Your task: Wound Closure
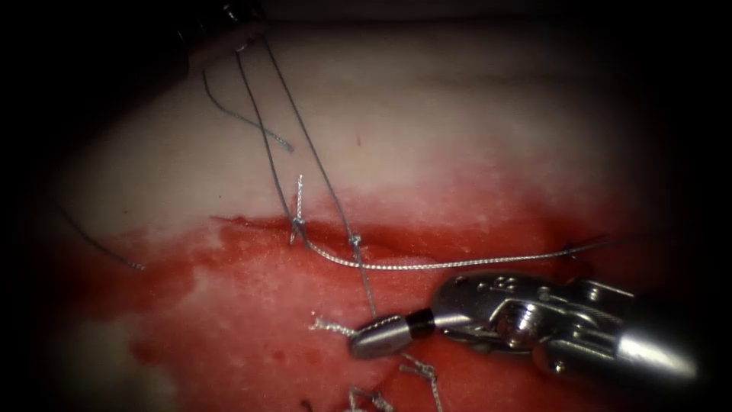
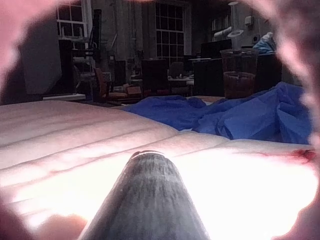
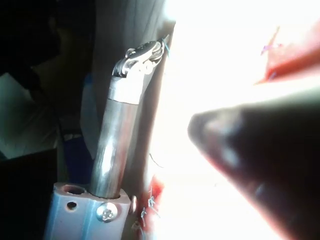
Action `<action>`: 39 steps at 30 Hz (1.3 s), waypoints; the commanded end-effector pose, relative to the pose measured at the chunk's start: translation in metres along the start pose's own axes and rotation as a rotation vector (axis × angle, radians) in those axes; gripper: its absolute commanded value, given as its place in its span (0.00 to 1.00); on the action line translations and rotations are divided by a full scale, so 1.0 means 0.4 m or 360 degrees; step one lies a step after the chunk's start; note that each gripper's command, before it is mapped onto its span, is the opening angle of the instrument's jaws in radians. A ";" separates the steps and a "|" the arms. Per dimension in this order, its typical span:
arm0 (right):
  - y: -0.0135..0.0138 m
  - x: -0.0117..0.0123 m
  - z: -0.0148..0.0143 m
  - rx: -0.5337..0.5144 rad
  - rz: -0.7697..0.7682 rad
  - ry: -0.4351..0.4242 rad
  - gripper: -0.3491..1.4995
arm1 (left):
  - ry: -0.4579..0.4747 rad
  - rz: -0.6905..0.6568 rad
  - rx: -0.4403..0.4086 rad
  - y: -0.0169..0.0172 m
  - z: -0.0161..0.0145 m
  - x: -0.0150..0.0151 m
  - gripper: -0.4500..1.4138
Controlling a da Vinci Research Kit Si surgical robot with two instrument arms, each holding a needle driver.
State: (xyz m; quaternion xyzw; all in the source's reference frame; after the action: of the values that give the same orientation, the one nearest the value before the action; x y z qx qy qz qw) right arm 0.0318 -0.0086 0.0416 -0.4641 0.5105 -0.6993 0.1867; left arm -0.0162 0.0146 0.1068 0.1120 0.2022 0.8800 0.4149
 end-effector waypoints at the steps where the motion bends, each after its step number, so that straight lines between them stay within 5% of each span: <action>1: 0.0003 -0.0036 0.0004 -0.0005 -0.0012 -0.0005 0.00 | 0.0008 -0.0015 0.0006 -0.0033 -0.0011 0.0031 0.00; 31: 0.0017 0.0010 0.0050 -0.0074 -0.0053 0.0074 0.00 | -0.0047 -0.0078 0.0011 -0.0031 0.0034 0.0024 0.00; 34: 0.0013 -0.0006 0.0041 0.0042 -0.0028 -0.0008 0.00 | -0.0054 -0.0081 -0.0048 -0.0027 0.0028 0.0021 0.00; 37: 0.0009 -0.0036 -0.0009 0.0116 0.0021 -0.0107 0.37 | -0.0089 -0.0092 -0.0313 -0.0016 -0.0012 -0.0016 0.00; 39: 0.0009 -0.0039 -0.0022 0.0103 0.0028 -0.0104 0.44 | -0.0091 -0.0111 -0.0397 -0.0015 -0.0028 -0.0021 0.00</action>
State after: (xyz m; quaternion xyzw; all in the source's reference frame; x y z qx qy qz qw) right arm 0.0311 -0.0085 0.0413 -0.4711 0.4881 -0.6990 0.2261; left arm -0.0159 0.0121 0.1057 0.0688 0.0553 0.8812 0.4644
